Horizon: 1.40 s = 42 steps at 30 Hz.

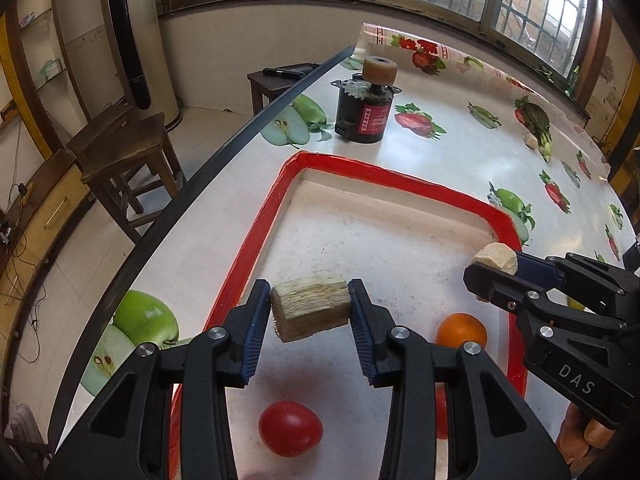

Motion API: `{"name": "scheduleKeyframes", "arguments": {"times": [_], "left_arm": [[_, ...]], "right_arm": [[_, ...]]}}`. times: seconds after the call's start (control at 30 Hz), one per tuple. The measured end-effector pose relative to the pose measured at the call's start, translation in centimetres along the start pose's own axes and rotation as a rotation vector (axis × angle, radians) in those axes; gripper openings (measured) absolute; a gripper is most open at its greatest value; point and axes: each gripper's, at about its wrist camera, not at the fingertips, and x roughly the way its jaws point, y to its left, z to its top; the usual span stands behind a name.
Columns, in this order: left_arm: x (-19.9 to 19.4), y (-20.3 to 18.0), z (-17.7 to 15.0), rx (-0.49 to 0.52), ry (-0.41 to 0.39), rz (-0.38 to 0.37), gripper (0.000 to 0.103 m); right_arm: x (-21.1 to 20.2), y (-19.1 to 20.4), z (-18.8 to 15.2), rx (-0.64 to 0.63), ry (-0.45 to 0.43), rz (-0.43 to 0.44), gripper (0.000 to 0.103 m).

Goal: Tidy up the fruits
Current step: 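Open the right gripper to drop its block in the tray while the left releases its block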

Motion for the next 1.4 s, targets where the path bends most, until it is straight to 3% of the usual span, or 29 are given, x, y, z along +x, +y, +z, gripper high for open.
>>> {"name": "scheduleKeyframes", "arguments": {"times": [0.5,0.63,0.7,1.23,1.4], "left_arm": [[2.7,0.0,-0.1,0.007,0.077,0.018,0.038],[2.7,0.3,0.0,-0.009,0.094,0.029,0.048],[2.6,0.5,-0.1,-0.023,0.097,0.016,0.048],[-1.2,-1.1,-1.3,-0.009,0.048,-0.014,0.049],[-2.4,-2.7,-2.0,0.016,0.032,-0.033,0.055]], "right_arm": [[2.6,0.3,0.1,-0.042,0.049,-0.028,0.034],[2.8,0.3,0.0,-0.043,0.062,-0.023,0.035],[2.7,0.2,-0.1,-0.045,0.061,-0.023,0.037],[-3.3,-0.3,-1.3,-0.034,-0.019,-0.016,0.049],[-5.3,-1.2,-2.7,-0.021,-0.034,-0.025,0.053]]}}
